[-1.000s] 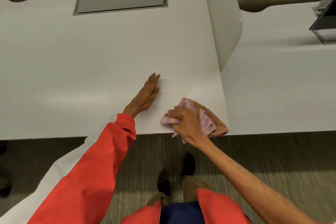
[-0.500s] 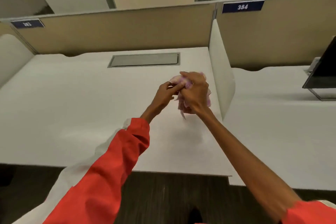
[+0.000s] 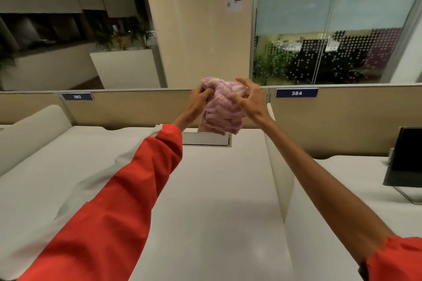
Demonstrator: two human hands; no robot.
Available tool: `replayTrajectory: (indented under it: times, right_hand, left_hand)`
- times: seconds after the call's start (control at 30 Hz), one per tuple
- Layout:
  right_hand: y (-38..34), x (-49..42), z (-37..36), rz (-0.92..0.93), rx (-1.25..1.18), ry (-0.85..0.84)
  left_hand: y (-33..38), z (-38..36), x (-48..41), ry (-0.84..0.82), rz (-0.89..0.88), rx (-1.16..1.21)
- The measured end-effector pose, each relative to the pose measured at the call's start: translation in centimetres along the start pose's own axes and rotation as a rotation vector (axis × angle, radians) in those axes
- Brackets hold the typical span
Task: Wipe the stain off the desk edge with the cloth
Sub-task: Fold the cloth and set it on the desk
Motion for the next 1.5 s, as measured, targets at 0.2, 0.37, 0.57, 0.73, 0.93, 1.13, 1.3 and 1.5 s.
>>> replayTrajectory:
  times: [0.2, 0.37, 0.57, 0.73, 0.93, 1.13, 1.3, 1.5]
  right_hand:
    - [4.9, -1.7, -1.1, -0.338, -0.213, -0.12]
    - [11.1, -3.1, -3.3, -0.524, -0.317, -0.235]
    - [17.4, -5.0, -5.9, -0.63, -0.282, -0.278]
    - [22.9, -5.7, -8.4, -0.745, -0.268, -0.089]
    - [30.8, -5.8, -10.2, -0.879, -0.148, 0.056]
    - [37.1, -4.8, -11.5, -0.972, 0.012, 0.123]
    - [40.0, -3.7, -12.2, -0.985, 0.126, 0.107]
    - [41.3, -2.2, -13.9, -0.91, 0.239, 0.055]
  left_hand:
    - [-3.1, -1.2, -2.7, 0.038, 0.059, 0.077]
    - [-8.2, -3.4, -6.4, 0.014, 0.164, 0.191]
    - [-16.2, -5.8, -12.5, -0.069, 0.238, 0.245]
    - [-23.0, -8.5, -15.8, -0.17, 0.347, 0.245]
    - [-28.7, -12.1, -16.9, -0.306, 0.5, 0.311]
    - [-34.0, -14.6, -17.2, -0.424, 0.456, 0.235]
    - [-36.9, -16.1, -17.2, -0.508, 0.485, 0.235]
    - [-40.3, -16.5, -16.8, -0.36, 0.586, 0.158]
Point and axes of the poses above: each hand's wrist, its own x-axis away from the middle knuckle, its own z-axis out of the back of the hand, y = z × x, the point moved 2 cm from there along -x, towards the middle knuckle, and after that the axes turned 5 degrees about y, right-handed, at the moved point
